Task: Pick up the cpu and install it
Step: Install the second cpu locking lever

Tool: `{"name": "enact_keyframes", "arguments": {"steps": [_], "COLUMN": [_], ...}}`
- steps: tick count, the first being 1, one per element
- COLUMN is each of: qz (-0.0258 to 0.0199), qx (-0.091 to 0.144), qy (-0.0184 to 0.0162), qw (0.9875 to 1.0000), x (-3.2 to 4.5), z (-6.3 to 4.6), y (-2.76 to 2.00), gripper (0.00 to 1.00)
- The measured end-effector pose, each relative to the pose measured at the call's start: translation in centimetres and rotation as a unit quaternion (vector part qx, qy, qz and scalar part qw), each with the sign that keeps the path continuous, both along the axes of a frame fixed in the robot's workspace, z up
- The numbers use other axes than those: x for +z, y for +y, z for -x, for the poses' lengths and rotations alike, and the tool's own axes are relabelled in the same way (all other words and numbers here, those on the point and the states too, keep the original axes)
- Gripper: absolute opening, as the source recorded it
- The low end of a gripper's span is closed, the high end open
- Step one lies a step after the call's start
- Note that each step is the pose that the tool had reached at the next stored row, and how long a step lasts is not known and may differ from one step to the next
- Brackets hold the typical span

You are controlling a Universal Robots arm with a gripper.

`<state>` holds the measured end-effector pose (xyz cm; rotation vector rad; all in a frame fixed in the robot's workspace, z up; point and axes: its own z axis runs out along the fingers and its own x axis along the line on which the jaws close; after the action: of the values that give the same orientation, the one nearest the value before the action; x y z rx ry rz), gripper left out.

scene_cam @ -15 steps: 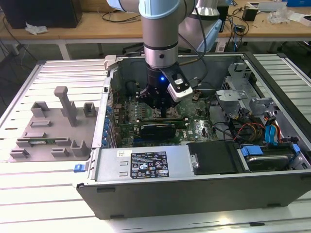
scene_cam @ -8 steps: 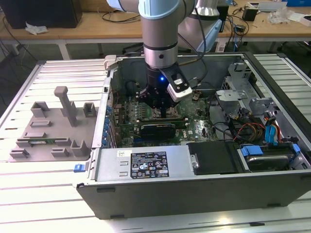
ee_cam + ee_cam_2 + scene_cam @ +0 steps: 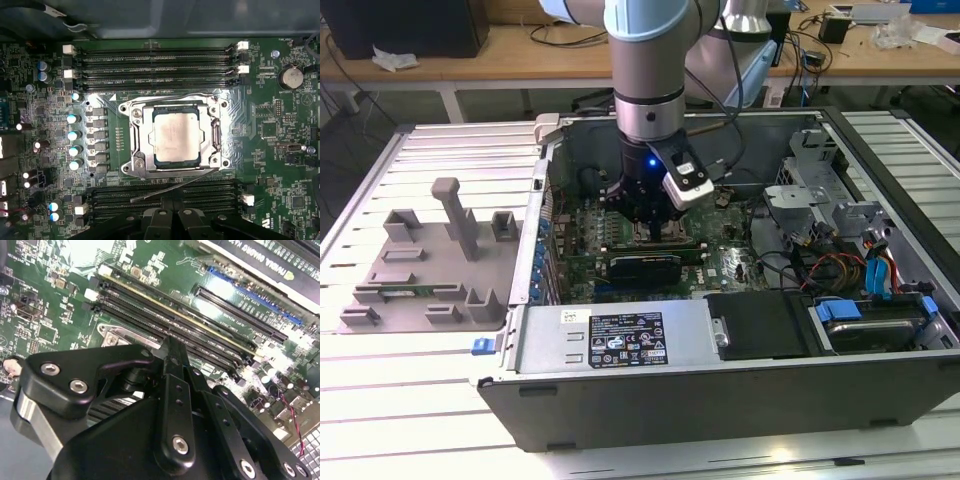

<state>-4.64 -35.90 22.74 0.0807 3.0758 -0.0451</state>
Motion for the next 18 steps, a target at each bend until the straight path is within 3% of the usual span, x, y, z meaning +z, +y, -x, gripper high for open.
{"name": "enact_keyframes", "arguments": {"steps": [2, 5, 9, 13, 18], "qz": [0.0003, 0.0001, 0.0005, -0.0026, -0.0125], "qx": [0.000, 0.000, -0.002, -0.002, 0.007], "qy": [0.0002, 0.0001, 0.0002, 0.0002, 0.0002], "qw": [1.0000, 1.0000, 1.0000, 1.0000, 0.9999], "x": [1.16, 1.96, 2.00, 1.48, 0.97], "z": [0.0, -0.1, -0.3, -0.1, 0.5], "y": [0.00, 0.01, 0.00, 0.04, 0.07], "gripper": [0.11, 0.11, 0.11, 0.11, 0.11]}}
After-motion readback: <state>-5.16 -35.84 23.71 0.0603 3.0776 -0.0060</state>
